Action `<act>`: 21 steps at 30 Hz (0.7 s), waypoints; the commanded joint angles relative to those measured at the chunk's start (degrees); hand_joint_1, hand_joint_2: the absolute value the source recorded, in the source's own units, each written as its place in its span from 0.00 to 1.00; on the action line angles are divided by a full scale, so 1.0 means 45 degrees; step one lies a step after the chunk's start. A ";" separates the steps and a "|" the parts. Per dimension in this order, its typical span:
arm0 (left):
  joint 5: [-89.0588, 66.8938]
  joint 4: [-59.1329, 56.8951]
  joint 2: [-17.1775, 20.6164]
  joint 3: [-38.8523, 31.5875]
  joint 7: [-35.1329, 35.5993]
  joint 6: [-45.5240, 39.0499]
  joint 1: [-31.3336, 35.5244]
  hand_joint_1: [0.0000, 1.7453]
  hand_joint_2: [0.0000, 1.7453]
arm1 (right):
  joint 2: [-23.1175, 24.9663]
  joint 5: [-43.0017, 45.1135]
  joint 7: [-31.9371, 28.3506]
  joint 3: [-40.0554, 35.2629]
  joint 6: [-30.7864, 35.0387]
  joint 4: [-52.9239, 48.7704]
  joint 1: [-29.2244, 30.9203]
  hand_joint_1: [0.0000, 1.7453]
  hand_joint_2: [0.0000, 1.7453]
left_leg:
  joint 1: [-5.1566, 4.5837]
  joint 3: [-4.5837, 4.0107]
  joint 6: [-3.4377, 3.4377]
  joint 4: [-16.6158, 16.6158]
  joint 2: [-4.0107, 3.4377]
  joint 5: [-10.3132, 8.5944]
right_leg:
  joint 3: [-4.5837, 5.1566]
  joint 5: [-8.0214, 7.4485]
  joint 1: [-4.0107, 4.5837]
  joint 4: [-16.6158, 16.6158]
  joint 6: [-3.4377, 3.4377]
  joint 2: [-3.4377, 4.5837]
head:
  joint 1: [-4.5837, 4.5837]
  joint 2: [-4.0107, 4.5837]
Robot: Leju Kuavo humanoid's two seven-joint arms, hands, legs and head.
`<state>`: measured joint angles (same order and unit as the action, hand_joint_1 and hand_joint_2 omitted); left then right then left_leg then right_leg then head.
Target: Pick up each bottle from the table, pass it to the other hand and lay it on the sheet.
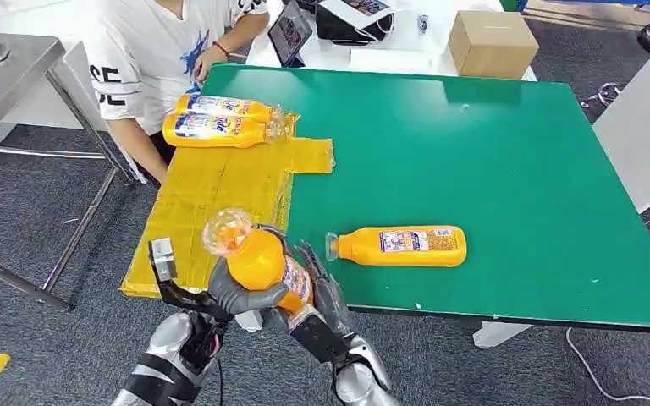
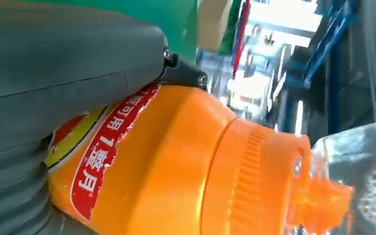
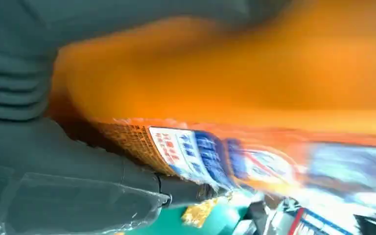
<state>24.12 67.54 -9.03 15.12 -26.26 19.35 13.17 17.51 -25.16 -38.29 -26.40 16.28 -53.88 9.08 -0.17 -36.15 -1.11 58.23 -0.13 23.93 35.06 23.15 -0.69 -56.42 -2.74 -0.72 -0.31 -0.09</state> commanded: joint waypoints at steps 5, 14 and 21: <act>-0.8178 -0.4140 0.0106 -0.3299 -0.1689 -0.9700 0.4666 1.00 1.00 | -0.1266 -0.0707 -0.0354 -0.1855 0.1962 -0.3362 -0.0214 0.00 0.00 | 0.0027 0.0051 0.0025 -0.0005 0.0026 0.0001 | -0.0058 0.0012 0.0024 0.0007 0.0025 -0.0017 | -0.0005 0.0000; -0.9152 -0.6097 0.0296 -0.4542 -0.2054 -1.0862 0.5606 1.00 1.00 | -0.1271 0.0595 -0.0281 -0.0547 0.2549 -0.4752 -0.0463 0.00 0.00 | 0.0015 0.0043 0.0022 -0.0009 0.0006 -0.0003 | -0.0046 0.0006 0.0012 0.0004 0.0017 0.0000 | 0.0000 0.0000; -0.9614 -0.6380 0.0364 -0.4654 -0.2116 -1.1256 0.5660 1.00 1.00 | -0.1220 0.0905 -0.0379 -0.0491 0.3048 -0.5029 -0.0570 0.00 0.00 | 0.0021 0.0050 0.0028 -0.0006 0.0009 0.0003 | -0.0050 0.0011 0.0019 0.0003 0.0023 0.0001 | 0.0000 0.0000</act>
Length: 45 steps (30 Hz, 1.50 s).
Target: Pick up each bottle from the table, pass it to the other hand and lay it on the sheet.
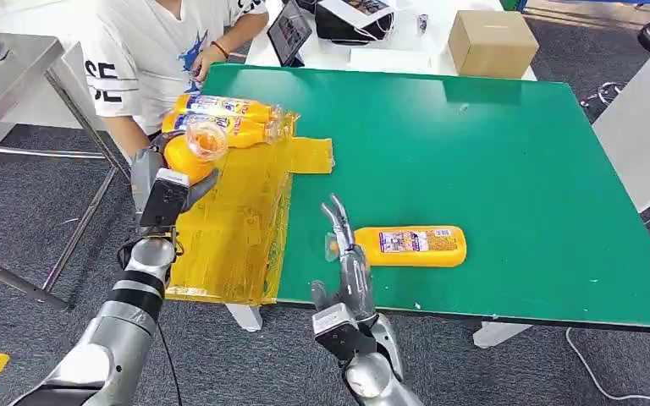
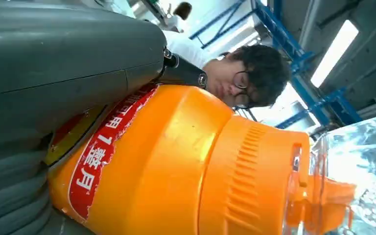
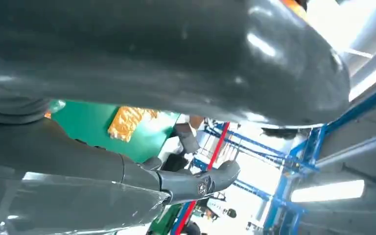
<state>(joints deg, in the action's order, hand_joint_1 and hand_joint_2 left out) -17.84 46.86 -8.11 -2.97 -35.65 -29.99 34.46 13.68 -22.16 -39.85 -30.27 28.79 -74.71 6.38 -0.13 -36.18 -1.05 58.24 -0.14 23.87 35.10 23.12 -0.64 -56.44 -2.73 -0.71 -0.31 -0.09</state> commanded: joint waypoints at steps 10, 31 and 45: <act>-0.6136 -0.4517 0.0955 0.2324 0.2503 -0.0039 0.1566 1.00 1.00 | -0.0836 0.1866 -0.0034 0.1443 0.1975 -0.3762 -0.0356 0.00 0.00 | 0.0006 0.0062 0.0012 0.0001 0.0038 0.0022 | -0.0073 0.0031 0.0002 0.0000 0.0017 -0.0022 | 0.0004 0.0000; -0.7964 -0.5450 0.1389 0.3416 0.2595 0.3988 0.1027 1.00 1.00 | -0.0574 0.2040 -0.0034 0.2328 0.0616 -0.2764 -0.0221 0.00 0.00 | 0.0007 0.0087 0.0019 -0.0017 -0.0028 0.0029 | -0.0084 0.0015 0.0006 0.0018 0.0021 0.0045 | 0.0000 0.0000; -0.7972 -0.5507 0.1434 0.3409 0.2650 0.4261 0.0944 1.00 1.00 | -0.0488 0.2080 -0.0034 0.2345 0.0366 -0.2437 -0.0180 0.00 0.00 | 0.0006 0.0099 0.0019 -0.0018 -0.0029 0.0028 | -0.0095 0.0014 0.0006 0.0016 0.0021 0.0045 | 0.0000 0.0000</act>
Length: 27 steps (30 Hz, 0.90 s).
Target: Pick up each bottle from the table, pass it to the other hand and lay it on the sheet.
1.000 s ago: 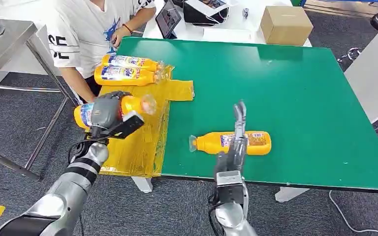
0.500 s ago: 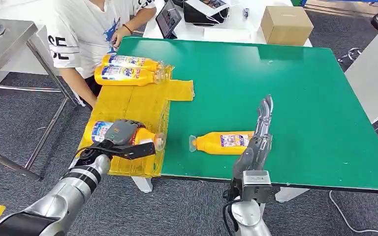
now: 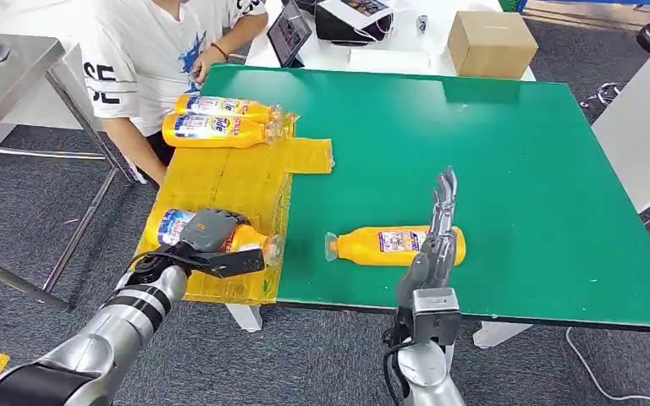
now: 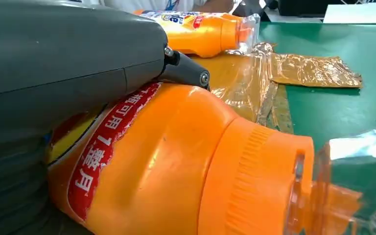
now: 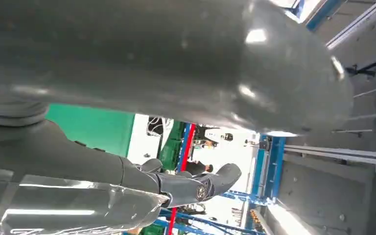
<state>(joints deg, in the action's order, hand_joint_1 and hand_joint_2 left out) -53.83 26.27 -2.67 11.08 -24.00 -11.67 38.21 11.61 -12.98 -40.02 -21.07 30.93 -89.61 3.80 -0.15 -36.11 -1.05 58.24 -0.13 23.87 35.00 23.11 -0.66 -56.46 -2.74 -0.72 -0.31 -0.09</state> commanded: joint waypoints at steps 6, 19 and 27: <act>0.0371 -0.1007 0.0101 0.0031 0.0054 0.1010 0.0048 0.00 0.00 | 0.0121 -0.0154 0.0004 0.0379 -0.0497 0.1593 0.0487 0.00 0.00 | 0.0009 0.0072 0.0015 -0.0022 -0.0029 0.0019 | -0.0063 0.0007 0.0007 0.0023 0.0018 0.0040 | 0.0000 0.0000; 0.1562 -0.1235 0.0625 0.0045 -0.0863 0.4110 -0.0179 0.00 0.00 | 0.0162 -0.0069 0.0004 0.0524 -0.1029 0.2467 0.0802 0.00 0.00 | 0.0004 0.0104 0.0016 -0.0027 -0.0042 0.0017 | -0.0094 0.0000 0.0002 0.0023 0.0021 0.0053 | 0.0000 0.0000; 0.1598 -0.1273 0.0648 0.0069 -0.0826 0.4178 -0.0202 0.00 0.00 | 0.0157 -0.0054 0.0004 0.0540 -0.1040 0.2517 0.0800 0.00 0.00 | -0.0002 0.0154 0.0011 -0.0028 -0.0028 0.0011 | -0.0146 0.0005 -0.0004 0.0017 0.0020 0.0037 | 0.0000 0.0000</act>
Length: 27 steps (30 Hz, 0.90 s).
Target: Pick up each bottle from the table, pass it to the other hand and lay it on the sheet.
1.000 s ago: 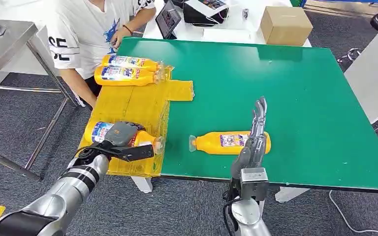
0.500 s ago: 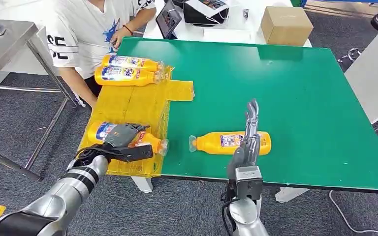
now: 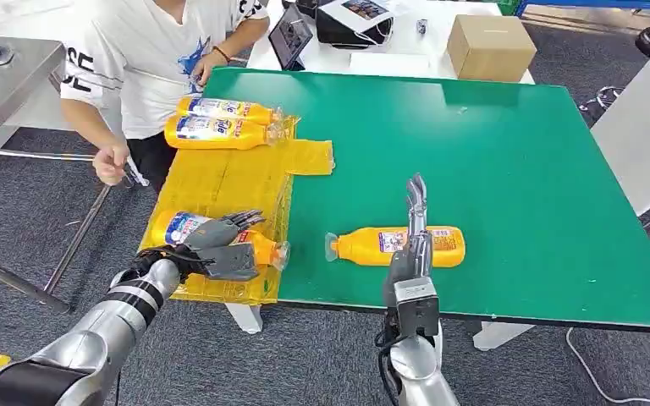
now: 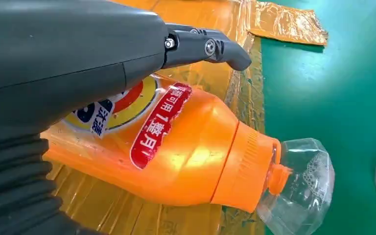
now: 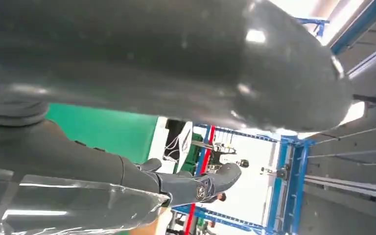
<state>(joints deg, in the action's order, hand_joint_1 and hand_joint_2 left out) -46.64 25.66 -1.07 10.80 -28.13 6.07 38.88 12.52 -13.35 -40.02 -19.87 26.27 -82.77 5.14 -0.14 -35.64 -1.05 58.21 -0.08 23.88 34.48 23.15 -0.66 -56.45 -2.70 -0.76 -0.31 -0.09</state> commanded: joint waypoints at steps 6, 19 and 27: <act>0.0476 -0.1079 0.0403 0.0091 -0.0201 0.0833 -0.0434 0.00 0.00 | -0.0035 0.0047 0.0004 0.0306 -0.0060 0.1060 0.0506 0.00 0.00 | -0.0002 0.0067 0.0009 -0.0021 -0.0037 0.0010 | -0.0053 -0.0001 -0.0004 0.0015 0.0011 0.0045 | 0.0000 0.0000; 0.5970 0.4325 -0.1861 -0.4501 -0.2591 -0.4908 -0.2314 0.00 1.00 | -0.0396 -0.2332 0.1720 -0.0075 -0.0458 0.2368 0.0850 0.00 1.00 | 0.0010 0.0016 0.0009 -0.0010 -0.0019 0.0014 | -0.0006 0.0003 0.0008 0.0022 0.0011 0.0029 | 0.0005 0.0000; 0.8574 0.7569 -0.1903 -0.4822 -0.2638 -0.6839 -0.3575 0.00 1.00 | -0.2992 -0.6609 0.6142 0.0398 -0.1948 0.4880 0.3178 0.00 1.00 | 0.0009 -0.0017 0.0006 -0.0012 -0.0012 0.0006 | 0.0025 -0.0006 0.0010 0.0032 0.0005 0.0022 | 0.0000 0.0000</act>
<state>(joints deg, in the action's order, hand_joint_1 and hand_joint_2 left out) -10.94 49.84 -7.96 -6.01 -40.17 -23.98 26.23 9.37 -36.71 -19.66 -19.89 22.09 -74.22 9.08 -0.15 -35.95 -1.05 58.23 -0.09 23.88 34.85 23.13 -0.66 -56.44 -2.73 -0.76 -0.31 -0.09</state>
